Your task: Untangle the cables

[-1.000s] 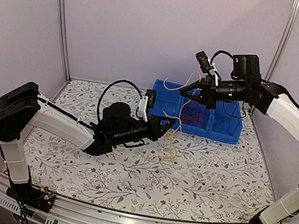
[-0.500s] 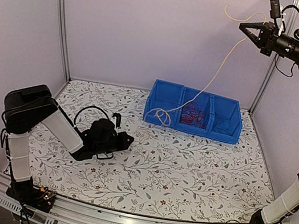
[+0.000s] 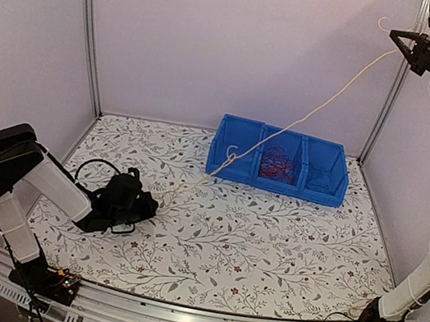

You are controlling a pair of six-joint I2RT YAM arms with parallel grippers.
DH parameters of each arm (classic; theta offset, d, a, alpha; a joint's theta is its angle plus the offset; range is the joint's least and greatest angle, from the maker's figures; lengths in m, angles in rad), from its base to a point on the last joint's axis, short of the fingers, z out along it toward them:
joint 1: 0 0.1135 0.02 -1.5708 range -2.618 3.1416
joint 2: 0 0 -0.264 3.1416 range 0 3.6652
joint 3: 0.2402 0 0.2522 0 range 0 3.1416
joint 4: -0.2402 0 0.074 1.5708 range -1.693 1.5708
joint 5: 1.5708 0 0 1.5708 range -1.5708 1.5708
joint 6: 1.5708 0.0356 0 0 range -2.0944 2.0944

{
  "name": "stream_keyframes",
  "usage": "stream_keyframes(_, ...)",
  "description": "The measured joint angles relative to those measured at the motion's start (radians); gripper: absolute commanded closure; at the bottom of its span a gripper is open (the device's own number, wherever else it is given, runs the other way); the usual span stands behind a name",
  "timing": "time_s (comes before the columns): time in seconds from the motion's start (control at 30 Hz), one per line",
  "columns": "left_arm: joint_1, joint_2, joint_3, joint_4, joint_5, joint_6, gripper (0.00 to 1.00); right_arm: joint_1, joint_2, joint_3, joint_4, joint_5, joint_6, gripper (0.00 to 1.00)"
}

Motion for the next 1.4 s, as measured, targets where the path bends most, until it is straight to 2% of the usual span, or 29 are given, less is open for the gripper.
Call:
stream_keyframes(0.17, 0.015, -0.106, -0.080, -0.142, -0.082, -0.080, 1.00, -0.032, 0.006, 0.041, 0.002, 0.064, -0.004, 1.00)
stream_keyframes(0.33, 0.028, -0.160, -0.110, -0.230, -0.134, -0.165, 1.00, -0.115, 0.012, 0.103, 0.038, 0.144, 0.025, 1.00)
stream_keyframes(0.63, 0.028, -0.169, -0.127, -0.230, -0.161, -0.243, 1.00, -0.142, 0.013, 0.083, 0.089, 0.216, 0.043, 1.00)
stream_keyframes(0.77, 0.028, -0.191, -0.155, -0.227, -0.177, -0.279, 1.00, -0.151, 0.016, 0.074, 0.079, 0.291, 0.012, 1.00)
stream_keyframes(1.07, 0.028, -0.266, -0.223, -0.255, -0.216, -0.351, 1.00, -0.216, 0.012, 0.176, 0.103, 0.494, -0.044, 1.00)
stream_keyframes(1.17, 0.028, -0.291, -0.245, -0.255, -0.223, -0.363, 1.00, -0.229, -0.004, 0.146, 0.115, 0.496, -0.043, 1.00)
stream_keyframes(1.3, 0.028, -0.306, -0.248, -0.251, -0.220, -0.312, 1.00, -0.228, -0.045, 0.016, 0.128, 0.414, -0.032, 1.00)
stream_keyframes(1.33, 0.028, -0.306, -0.246, -0.253, -0.218, -0.285, 0.98, -0.228, -0.055, -0.026, 0.132, 0.382, -0.026, 1.00)
stream_keyframes(1.4, 0.028, -0.306, -0.235, -0.264, -0.208, -0.226, 0.86, -0.225, -0.062, -0.091, 0.132, 0.336, -0.013, 1.00)
